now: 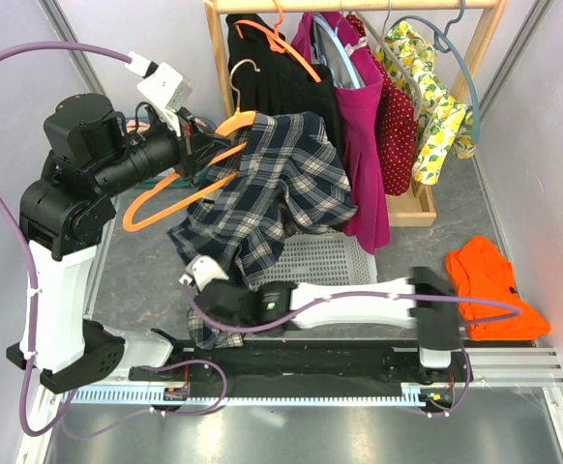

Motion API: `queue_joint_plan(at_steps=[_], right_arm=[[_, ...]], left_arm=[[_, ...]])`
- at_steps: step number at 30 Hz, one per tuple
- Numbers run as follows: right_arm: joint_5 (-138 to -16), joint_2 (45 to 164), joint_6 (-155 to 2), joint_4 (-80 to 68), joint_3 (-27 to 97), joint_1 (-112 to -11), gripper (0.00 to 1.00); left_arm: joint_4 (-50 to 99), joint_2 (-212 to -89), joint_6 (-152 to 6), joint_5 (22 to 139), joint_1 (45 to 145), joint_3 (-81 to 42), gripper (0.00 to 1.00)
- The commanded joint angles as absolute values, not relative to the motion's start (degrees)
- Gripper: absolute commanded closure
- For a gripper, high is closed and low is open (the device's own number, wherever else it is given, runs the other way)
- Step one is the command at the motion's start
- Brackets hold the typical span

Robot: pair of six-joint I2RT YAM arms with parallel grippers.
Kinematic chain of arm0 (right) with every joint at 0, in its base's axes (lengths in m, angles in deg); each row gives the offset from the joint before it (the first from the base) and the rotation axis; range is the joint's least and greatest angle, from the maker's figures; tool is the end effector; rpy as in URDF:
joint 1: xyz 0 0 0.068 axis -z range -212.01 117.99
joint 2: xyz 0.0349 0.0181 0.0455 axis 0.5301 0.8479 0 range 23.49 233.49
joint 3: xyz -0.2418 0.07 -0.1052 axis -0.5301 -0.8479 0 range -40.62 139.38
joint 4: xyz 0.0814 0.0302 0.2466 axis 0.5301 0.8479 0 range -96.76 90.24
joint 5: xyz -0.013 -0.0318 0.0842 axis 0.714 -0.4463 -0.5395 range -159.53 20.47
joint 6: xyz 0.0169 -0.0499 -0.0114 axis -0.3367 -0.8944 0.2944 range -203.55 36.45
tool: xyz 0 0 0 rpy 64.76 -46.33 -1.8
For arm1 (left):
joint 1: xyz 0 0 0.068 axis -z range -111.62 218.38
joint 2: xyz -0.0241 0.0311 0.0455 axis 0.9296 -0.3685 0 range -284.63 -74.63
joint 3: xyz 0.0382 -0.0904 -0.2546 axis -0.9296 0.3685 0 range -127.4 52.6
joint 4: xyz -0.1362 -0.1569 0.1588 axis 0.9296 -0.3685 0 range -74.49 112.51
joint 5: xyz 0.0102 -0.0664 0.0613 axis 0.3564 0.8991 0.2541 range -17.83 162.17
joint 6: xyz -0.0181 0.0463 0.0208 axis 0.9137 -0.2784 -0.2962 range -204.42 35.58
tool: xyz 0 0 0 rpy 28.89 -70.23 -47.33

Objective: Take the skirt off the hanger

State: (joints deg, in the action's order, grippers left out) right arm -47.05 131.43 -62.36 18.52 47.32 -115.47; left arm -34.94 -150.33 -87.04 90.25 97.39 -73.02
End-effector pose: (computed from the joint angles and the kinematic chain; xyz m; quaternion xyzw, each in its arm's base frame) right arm 0.0623 0.4230 0.2613 -0.4054 0.8148 0.1852 0.3707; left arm 0.1464 -0.0939 0.5814 0.3021 0.6863 -0.2637 0.6068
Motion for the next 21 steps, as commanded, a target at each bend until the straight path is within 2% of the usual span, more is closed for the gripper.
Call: queue_joint_plan(at_steps=[1, 2, 6, 10, 15, 21], right_arm=[[-38.7, 114.4, -65.9, 18.8, 54.8, -116.4, 0.32], [-37.6, 111.2, -66.9, 20.1, 56.7, -116.5, 0.26], [-28.3, 105.2, -72.5, 19.2, 61.5, -116.4, 0.16], [-20.5, 104.3, -74.7, 18.7, 59.0, -116.2, 0.02], [-20.5, 104.6, -72.7, 17.6, 54.0, -112.3, 0.02], [-26.5, 105.1, -70.9, 16.9, 51.9, -107.2, 0.02]], left_arm=[[-21.7, -148.2, -87.2, 89.9, 97.7, -73.8, 0.98], [-21.7, -148.0, -87.5, 89.8, 97.7, -73.3, 0.98], [-21.7, -147.3, -87.9, 89.1, 97.7, -73.6, 0.98], [-21.9, -147.0, -87.9, 89.1, 97.7, -75.2, 0.98], [-22.5, -145.8, -87.6, 90.1, 97.7, -77.6, 0.98], [-22.6, -144.9, -88.4, 90.3, 97.7, -83.7, 0.98]])
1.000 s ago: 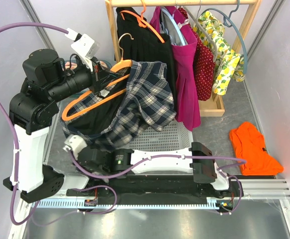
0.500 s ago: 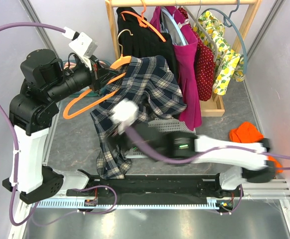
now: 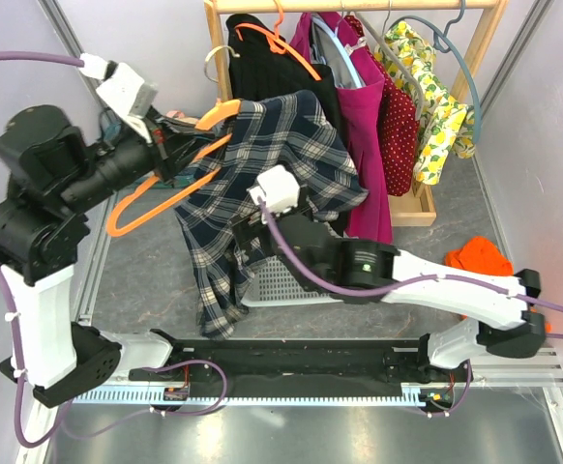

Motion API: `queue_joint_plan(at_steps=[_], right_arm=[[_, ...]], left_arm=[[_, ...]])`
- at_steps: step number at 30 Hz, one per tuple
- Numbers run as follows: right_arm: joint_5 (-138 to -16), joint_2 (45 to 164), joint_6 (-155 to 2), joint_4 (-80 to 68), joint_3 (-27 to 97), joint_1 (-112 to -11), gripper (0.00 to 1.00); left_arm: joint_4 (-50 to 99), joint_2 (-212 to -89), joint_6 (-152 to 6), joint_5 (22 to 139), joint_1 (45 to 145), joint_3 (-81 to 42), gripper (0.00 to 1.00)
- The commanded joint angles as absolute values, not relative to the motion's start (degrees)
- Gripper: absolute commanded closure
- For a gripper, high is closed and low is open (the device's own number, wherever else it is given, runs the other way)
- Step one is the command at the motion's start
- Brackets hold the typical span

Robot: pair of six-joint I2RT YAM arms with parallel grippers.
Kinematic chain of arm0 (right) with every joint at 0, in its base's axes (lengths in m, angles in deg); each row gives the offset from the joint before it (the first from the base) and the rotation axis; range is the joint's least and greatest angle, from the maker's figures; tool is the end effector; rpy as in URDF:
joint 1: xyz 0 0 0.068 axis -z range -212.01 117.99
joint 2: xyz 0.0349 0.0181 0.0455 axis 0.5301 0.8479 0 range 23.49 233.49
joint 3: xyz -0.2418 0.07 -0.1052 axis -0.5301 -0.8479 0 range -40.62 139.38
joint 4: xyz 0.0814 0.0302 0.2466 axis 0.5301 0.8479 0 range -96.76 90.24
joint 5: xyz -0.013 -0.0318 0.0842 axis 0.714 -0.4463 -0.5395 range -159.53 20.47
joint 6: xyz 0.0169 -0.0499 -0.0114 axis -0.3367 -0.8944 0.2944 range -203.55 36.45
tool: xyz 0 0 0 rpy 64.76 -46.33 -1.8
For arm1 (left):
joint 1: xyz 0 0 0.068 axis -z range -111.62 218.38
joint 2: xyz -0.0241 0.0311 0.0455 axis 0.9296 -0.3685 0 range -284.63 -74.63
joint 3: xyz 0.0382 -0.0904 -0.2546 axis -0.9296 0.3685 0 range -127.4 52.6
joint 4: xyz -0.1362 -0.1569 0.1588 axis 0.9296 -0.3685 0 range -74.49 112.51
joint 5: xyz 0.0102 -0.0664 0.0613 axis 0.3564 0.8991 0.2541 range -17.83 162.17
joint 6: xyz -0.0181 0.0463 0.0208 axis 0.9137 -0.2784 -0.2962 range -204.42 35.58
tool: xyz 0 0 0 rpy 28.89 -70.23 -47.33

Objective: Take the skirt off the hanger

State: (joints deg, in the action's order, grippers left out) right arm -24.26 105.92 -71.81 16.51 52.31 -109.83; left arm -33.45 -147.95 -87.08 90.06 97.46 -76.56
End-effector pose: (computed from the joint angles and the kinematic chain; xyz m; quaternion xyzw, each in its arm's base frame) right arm 0.0906 0.2994 0.4570 -0.1918 0.7355 0.1923 0.6207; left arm 0.1170 -0.0777 0.6027 0.2969 0.6425 -0.2667 0.6542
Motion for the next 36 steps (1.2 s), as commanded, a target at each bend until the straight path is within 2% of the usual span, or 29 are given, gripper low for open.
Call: queue_joint_plan(at_steps=[1, 13, 15, 16, 17, 18, 19, 20, 26, 29, 33, 36], right_arm=[[-27.2, 105.1, -70.9, 16.2, 51.8, -106.9, 0.02], [-34.3, 109.6, -72.9, 0.0, 51.6, -101.5, 0.02], [-35.9, 110.9, -72.7, -2.0, 52.4, -100.9, 0.18], [-36.0, 111.1, -72.7, -4.0, 52.5, -100.8, 0.31], [-36.0, 111.4, -72.6, -4.8, 53.0, -100.7, 0.58], [-35.7, 111.1, -72.7, -5.8, 53.2, -100.7, 0.79], [-33.3, 110.9, -72.7, -5.7, 53.6, -100.7, 0.92], [-32.0, 110.4, -73.6, -5.8, 54.1, -100.7, 1.00], [-16.7, 99.7, -82.9, -10.4, 51.0, -100.7, 1.00], [-11.1, 94.9, -92.8, -14.0, 51.4, -100.7, 1.00], [-6.7, 90.6, -101.5, -16.2, 52.8, -100.7, 1.00], [-6.3, 87.9, -102.0, -16.8, 52.4, -100.7, 1.00]], left_arm=[[-22.7, -145.0, -88.2, 90.4, 97.8, -85.9, 0.98], [-22.7, -142.3, -81.6, 97.0, 97.6, -85.2, 0.98], [-22.8, -142.0, -81.1, 97.6, 97.3, -84.9, 0.98], [-22.8, -141.9, -81.0, 98.0, 97.2, -84.7, 0.98], [-22.9, -141.7, -80.9, 98.1, 97.1, -84.4, 0.98], [-23.0, -141.7, -81.0, 98.2, 97.2, -84.1, 0.98], [-23.0, -141.6, -81.1, 98.3, 97.1, -83.9, 0.98], [-23.2, -141.4, -81.7, 98.1, 97.1, -83.6, 0.98], [-23.5, -140.6, -84.3, 95.7, 97.1, -82.0, 0.98], [-23.5, -139.6, -86.7, 95.4, 97.1, -79.8, 0.98], [-24.3, -137.7, -89.1, 93.9, 97.1, -74.3, 0.98], [-26.0, -135.5, -91.9, 93.6, 97.1, -67.3, 0.98]])
